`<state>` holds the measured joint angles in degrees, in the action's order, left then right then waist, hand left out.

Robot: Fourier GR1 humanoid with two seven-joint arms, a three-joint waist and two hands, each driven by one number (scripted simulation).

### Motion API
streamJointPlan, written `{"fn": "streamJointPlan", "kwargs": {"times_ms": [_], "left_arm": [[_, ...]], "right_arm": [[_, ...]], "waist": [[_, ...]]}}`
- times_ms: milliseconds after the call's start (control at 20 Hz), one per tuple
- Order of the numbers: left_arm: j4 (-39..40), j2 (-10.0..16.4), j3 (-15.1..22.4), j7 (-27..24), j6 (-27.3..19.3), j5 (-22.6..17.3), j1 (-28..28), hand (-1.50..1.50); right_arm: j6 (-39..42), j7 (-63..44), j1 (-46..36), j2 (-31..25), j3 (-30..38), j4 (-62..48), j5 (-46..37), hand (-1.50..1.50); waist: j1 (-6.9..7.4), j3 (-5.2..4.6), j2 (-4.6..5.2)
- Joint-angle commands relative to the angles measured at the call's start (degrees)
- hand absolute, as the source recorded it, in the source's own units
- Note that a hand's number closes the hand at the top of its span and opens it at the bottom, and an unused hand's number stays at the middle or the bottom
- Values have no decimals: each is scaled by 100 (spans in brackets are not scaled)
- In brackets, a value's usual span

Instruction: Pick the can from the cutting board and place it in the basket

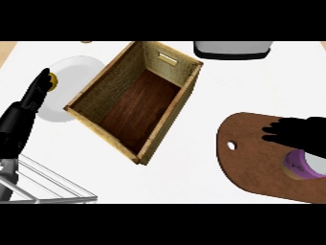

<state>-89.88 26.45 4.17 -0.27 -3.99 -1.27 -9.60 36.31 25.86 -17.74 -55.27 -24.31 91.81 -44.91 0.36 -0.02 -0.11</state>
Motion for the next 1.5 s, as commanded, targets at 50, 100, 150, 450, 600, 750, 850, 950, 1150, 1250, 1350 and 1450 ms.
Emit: {"fn": "streamJointPlan", "kwargs": {"times_ms": [50,100,150,450,600,750,850,950,1150,1250,1350,1450], "left_arm": [[264,-84,-267,-106,252,18,-178,0],[247,-171,-196,-256,300,-2,1,0],[-308,-144,-215,256,218,58,-67,0],[90,-467,-195,26,261,238,-197,0],[-353,-285,-470,169,426,158,99,0],[99,-582,-306,104,311,438,-277,0],[-401,-475,-340,239,464,348,28,0],[248,-531,-477,-82,494,389,-236,0],[-19,-500,-543,-250,628,311,210,0],[36,-587,-493,77,465,451,-270,0],[191,-529,-521,34,683,366,-138,0],[291,-487,-731,-462,768,292,75,0]], "right_arm": [[240,97,140,423,83,-22,-261,-150],[-14,523,257,171,196,-273,-272,-150],[45,414,236,292,224,-177,-385,-150],[-180,721,107,496,154,-765,-785,-150],[-16,532,263,602,302,-626,-866,-150],[-147,743,201,655,351,-837,-1042,-150],[-19,834,55,653,431,-1016,-1004,-150],[-27,657,-39,883,281,-1121,-1255,-150],[-355,722,299,984,215,-1252,-1303,150],[-133,837,93,1012,283,-1426,-1166,150],[-415,917,106,1129,158,-1597,-1331,150],[-546,918,-152,1314,126,-1755,-1509,150]], "waist": [[-33,1,12],[-33,2,13],[-23,3,7],[-14,2,20],[-10,2,8],[-32,2,15],[-7,2,11],[-17,1,20],[-10,2,16],[-20,2,20],[-12,3,23],[13,1,24]]}}
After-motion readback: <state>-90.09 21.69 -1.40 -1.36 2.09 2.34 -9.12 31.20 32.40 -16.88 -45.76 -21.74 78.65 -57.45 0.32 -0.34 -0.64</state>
